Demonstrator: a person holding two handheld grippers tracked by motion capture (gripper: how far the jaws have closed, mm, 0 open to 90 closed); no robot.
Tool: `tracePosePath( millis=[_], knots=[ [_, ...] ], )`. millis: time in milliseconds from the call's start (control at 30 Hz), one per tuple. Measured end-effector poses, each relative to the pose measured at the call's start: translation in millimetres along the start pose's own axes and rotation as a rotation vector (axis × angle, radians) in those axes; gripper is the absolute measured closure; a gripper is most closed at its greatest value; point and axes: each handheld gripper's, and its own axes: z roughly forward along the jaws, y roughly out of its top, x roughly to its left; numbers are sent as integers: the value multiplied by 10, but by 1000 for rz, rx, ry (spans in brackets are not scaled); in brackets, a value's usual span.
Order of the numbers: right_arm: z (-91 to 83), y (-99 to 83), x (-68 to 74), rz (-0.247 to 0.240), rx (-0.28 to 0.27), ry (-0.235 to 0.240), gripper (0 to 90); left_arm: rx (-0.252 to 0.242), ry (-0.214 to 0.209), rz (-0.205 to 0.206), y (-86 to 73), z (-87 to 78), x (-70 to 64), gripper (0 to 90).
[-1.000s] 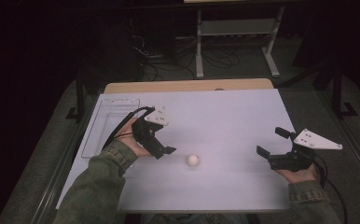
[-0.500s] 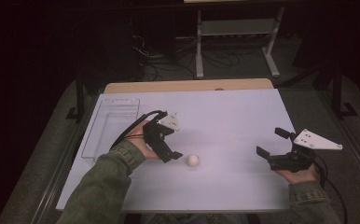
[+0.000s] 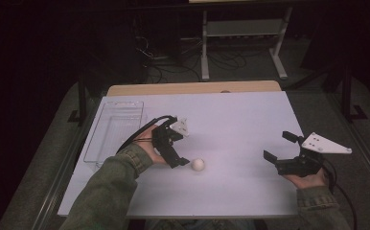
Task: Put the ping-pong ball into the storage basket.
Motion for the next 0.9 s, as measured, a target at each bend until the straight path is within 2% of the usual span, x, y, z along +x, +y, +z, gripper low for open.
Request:
tracePosePath(
  millis=[333, 700, 767, 900],
  knots=[
    [-3, -3, 1, 1, 6, 1, 0, 62, -8, 18, 26, 137, 25, 16],
    [-12, -11, -14, 10, 1, -4, 0, 87, -21, 29, 54, 227, 7, 17],
    [-17, -9, -18, 13, -1, -6, 0, 104, -21, 33, 71, 255, -2, 19],
    [-16, -9, -13, 8, 3, -6, 0, 110, -20, 55, 101, 281, -24, 43]
  ],
)
